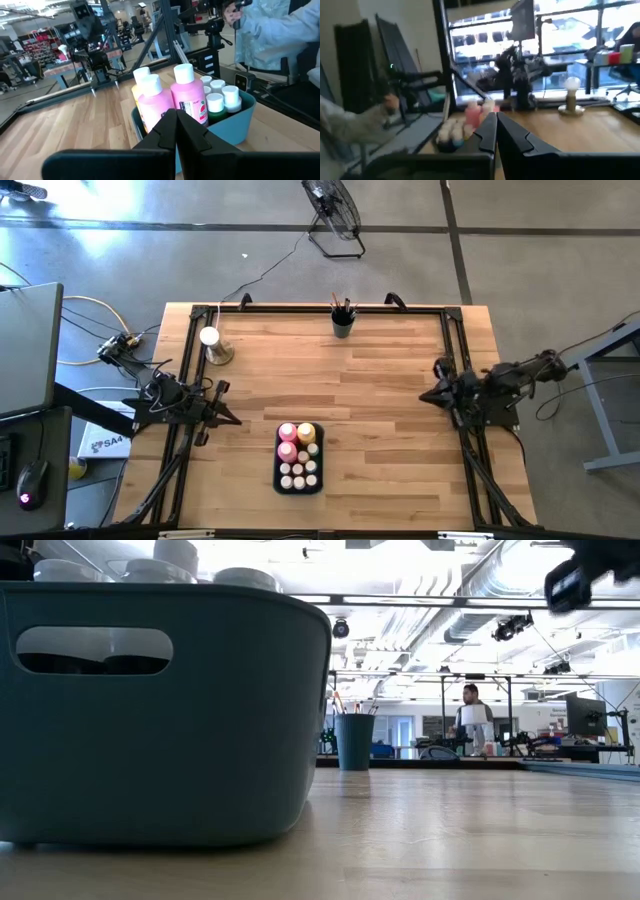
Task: Pick & Place Paint Supplies
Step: Return to Home Position
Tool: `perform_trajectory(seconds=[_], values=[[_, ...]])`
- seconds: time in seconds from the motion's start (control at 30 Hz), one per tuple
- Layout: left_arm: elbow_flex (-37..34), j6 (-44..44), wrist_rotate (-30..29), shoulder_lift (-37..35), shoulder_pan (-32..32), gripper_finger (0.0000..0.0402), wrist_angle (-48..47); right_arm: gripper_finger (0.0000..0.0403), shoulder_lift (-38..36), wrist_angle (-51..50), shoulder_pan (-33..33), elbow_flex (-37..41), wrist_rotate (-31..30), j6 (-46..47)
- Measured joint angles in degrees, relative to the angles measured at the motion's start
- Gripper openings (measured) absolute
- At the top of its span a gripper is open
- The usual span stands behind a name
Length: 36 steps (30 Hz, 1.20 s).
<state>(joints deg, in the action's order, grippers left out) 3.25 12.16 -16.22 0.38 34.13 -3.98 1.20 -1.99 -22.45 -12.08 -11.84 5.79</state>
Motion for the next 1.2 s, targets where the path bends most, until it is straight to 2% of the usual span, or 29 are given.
perform_trajectory(seconds=[0.1, 0.37, 0.53, 0.7, 0.9, 1.2], values=[[0.0, 0.0, -0.1, 0.0, 0.0, 0.0000, 0.0, 0.0003, -0.9, 3.9, 0.0, 3.1, 3.5, 0.4], [0.0, 0.0, -0.4, 0.0, 0.0, 0.0000, -0.1, 0.0003, -0.8, 10.4, 0.0, 11.6, 4.5, 2.0], [0.0, 0.0, -0.4, 0.0, 0.0, 0.0000, -0.1, 0.0003, -0.8, 9.5, 0.0, 11.6, 4.5, 0.6], [-0.1, 0.0, -3.4, 0.0, 0.0, 0.0000, 0.0, 0.0003, -0.7, 7.5, 0.0, 11.6, 7.7, -1.3], [-0.1, -0.7, -4.1, 0.0, 0.0, 0.0000, 0.3, 0.0003, -0.7, 4.8, 0.0, 11.6, 3.4, -2.6], [0.1, -0.6, -3.9, 0.0, 0.0, 0.0000, 0.9, 0.0003, 0.0, 4.7, 0.0, 11.6, 3.5, -3.0]])
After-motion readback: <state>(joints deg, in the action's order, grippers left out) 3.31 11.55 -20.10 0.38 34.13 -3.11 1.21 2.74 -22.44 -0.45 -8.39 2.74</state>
